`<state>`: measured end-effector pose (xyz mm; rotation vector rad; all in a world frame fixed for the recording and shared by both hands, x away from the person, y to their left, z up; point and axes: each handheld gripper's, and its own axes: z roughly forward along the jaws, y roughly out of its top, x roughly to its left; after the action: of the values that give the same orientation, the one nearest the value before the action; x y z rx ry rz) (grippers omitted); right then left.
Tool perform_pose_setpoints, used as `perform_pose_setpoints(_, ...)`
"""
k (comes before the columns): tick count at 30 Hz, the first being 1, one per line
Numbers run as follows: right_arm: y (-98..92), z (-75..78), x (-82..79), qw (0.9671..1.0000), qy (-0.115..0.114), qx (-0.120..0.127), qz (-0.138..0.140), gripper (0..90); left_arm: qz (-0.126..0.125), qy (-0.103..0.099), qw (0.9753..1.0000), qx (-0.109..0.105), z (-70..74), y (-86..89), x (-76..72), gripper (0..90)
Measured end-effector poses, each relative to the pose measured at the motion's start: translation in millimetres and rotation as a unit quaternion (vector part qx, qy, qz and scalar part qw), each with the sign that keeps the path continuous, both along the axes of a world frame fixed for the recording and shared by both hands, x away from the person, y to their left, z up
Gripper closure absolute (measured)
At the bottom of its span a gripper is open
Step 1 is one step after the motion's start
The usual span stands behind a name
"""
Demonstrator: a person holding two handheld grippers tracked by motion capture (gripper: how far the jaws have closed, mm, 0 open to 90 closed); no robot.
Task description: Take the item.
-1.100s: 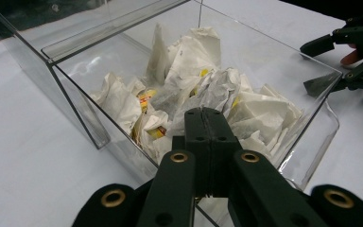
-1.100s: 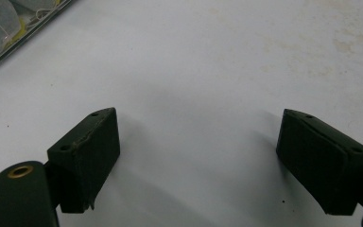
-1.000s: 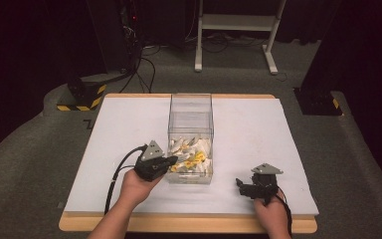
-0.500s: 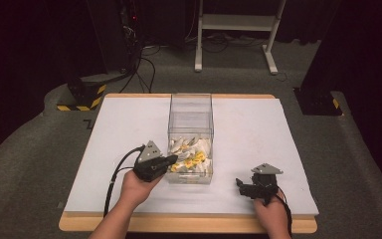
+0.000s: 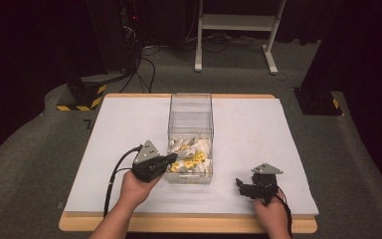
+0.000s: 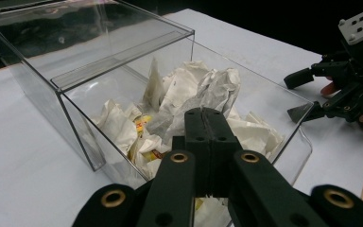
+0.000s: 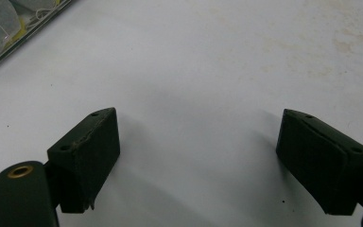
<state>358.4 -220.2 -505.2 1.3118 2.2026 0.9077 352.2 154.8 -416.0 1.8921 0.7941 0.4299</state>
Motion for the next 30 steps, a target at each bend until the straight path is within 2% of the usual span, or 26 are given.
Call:
perform_pose_setpoints(13,0.0,0.0,0.0,1.0000,0.000,0.000,0.000,14.2,0.000,-0.018,0.9995,-0.027,6.0,2.8,-2.0,89.7)
perform_pose_setpoints(25,0.1,0.1,-0.1,1.0000,0.000,0.000,0.000,14.2,0.003,-0.031,0.9979,-0.057,11.6,7.7,-5.2,89.7)
perform_pose_setpoints(30,0.1,0.1,-0.2,1.0000,0.000,0.000,0.000,14.2,0.004,-0.034,0.9974,-0.063,13.0,9.9,-5.9,89.7)
